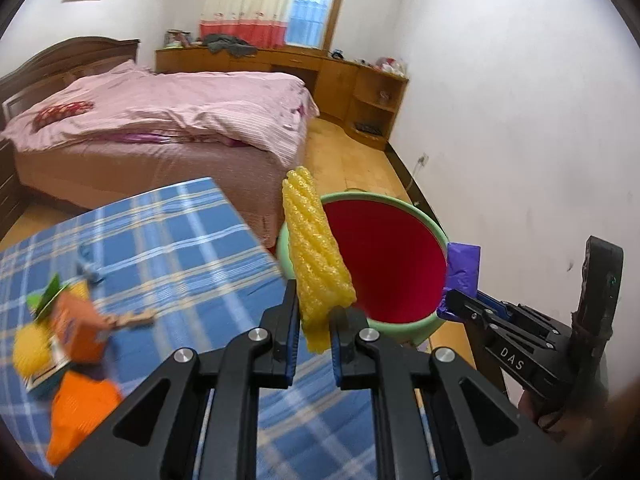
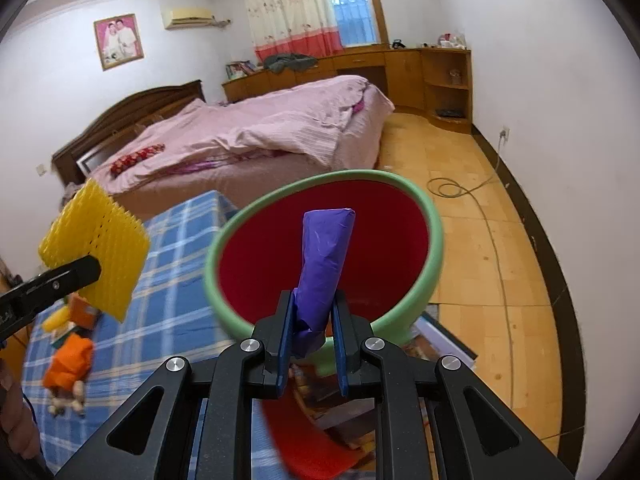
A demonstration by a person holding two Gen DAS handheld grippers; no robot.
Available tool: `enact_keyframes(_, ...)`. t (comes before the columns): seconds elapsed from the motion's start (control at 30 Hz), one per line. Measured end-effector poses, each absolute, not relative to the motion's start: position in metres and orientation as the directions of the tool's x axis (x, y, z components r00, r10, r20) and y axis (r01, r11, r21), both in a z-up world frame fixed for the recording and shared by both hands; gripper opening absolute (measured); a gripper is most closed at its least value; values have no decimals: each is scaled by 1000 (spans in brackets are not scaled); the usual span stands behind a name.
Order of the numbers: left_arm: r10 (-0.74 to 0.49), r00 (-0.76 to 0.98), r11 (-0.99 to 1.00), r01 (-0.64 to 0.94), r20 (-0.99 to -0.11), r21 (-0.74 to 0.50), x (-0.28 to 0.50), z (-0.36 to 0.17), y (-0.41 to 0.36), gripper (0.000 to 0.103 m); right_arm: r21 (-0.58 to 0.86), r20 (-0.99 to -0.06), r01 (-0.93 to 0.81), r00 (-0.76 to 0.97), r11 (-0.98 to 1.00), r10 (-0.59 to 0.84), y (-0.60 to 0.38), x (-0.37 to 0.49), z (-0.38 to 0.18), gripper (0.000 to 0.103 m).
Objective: Collect trash
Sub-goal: 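Carry both items over the red bucket and open both tools to drop them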
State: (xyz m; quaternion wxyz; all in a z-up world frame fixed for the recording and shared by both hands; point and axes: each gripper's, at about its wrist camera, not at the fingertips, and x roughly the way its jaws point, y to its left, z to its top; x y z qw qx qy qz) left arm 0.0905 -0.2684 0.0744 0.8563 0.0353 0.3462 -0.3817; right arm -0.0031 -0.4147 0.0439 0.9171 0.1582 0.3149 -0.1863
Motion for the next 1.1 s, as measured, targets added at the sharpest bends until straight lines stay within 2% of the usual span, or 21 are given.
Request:
enact_keyframes(0.33,-626,385,668,713,-678,-211,119,41,-336,12,177,-663,467,707,866,-246,-450,7,24,18)
enact_keyframes(0.7,-595,329,675,700,-734,-233,135,8,-357,13,202,-685,471,694,859,-220,-462,14,8,19)
enact_keyframes(0.73,-593,325,673,702,-737,-233,135,7,-357,14,206,-685,472,695,857,-219,-463,15,8,20)
enact_keyframes(0.77,-592,321,673,702,-739,-233,135,6,-357,21,209,-686,473,694,856,-217,-463,15,7,20)
enact_keyframes(0.9,-615,317,660,708,-722,-251,133,8,-356,39,229,-686,470,699,853,-201,-466,15,6,21)
enact_keyframes(0.97,-616,330,664,706,-715,-246,131,12,-354,44,244,-686,467,703,850,-189,-468,18,7,21)
enact_keyframes(1.1,-620,333,670,695,-711,-259,133,15,-350,44,277,-670,464,721,841,-177,-471,15,9,21)
